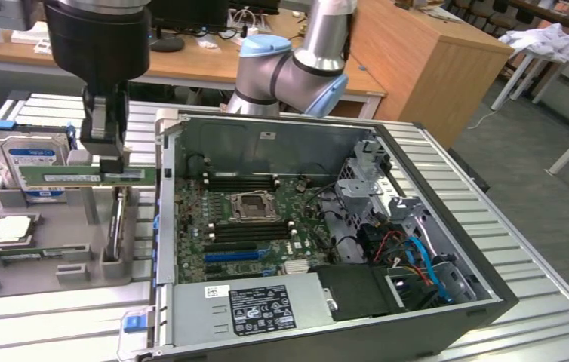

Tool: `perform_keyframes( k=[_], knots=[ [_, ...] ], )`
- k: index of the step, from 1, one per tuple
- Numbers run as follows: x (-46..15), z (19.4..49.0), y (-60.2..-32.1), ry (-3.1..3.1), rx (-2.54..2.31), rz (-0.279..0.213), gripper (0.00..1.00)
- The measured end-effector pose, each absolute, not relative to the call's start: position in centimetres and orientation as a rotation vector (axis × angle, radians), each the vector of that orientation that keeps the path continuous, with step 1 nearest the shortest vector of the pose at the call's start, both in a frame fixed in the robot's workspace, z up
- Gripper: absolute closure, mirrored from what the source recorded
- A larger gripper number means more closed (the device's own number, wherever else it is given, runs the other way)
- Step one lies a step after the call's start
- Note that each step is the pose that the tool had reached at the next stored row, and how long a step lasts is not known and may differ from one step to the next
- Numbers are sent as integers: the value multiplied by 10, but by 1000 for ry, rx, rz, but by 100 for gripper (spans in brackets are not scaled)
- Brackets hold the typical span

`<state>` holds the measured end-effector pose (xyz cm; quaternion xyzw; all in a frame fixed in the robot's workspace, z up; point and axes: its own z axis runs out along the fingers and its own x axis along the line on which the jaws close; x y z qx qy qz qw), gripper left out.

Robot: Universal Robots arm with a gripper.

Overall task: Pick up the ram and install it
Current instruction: 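Pick up the ram and move it above insertion slot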

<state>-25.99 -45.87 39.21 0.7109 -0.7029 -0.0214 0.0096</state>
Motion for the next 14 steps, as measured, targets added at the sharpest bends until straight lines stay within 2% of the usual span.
perform_keyframes(
  k=[14],
  knots=[
    [-235,392,-459,-2195,2220,-67,88]
  ],
)
